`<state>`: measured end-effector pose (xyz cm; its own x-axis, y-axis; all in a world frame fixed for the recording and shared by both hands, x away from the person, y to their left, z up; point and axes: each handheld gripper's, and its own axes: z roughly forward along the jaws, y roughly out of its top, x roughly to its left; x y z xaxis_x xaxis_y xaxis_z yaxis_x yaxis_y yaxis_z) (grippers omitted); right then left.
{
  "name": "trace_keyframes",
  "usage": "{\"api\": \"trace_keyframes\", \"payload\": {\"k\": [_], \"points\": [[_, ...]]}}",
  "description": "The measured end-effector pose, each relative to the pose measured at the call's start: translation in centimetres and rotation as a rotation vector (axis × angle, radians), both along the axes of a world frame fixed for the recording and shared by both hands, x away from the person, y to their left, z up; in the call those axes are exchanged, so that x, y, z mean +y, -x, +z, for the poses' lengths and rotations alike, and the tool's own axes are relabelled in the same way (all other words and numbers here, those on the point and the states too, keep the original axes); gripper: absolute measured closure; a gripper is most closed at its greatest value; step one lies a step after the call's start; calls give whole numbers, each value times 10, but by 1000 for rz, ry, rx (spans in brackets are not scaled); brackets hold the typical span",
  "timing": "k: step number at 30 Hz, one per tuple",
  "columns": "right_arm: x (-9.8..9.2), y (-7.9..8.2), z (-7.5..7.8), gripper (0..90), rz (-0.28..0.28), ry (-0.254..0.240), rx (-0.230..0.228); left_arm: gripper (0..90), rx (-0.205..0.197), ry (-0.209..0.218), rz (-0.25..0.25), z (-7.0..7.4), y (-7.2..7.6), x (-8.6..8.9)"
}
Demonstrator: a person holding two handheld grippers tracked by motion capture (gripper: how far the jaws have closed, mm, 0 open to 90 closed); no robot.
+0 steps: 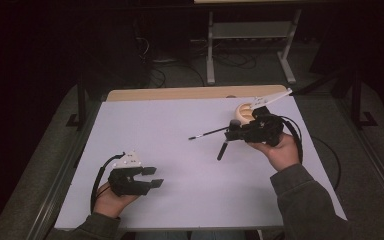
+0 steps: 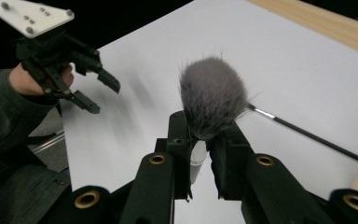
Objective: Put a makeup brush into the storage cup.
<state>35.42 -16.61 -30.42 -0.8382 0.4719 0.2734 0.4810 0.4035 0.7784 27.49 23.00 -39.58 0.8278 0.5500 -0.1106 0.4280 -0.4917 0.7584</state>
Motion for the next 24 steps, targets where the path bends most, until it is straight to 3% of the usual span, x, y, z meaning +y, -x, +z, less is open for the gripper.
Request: {"api": "trace_keyframes", "payload": {"k": [15, 24], "points": [[-20, -25, 32, 775, -91, 47, -32, 473, -7, 18, 19, 3, -1, 8], [-35, -46, 42, 775, -179, 39, 2, 477, -5, 26, 28, 4, -2, 9]]}}
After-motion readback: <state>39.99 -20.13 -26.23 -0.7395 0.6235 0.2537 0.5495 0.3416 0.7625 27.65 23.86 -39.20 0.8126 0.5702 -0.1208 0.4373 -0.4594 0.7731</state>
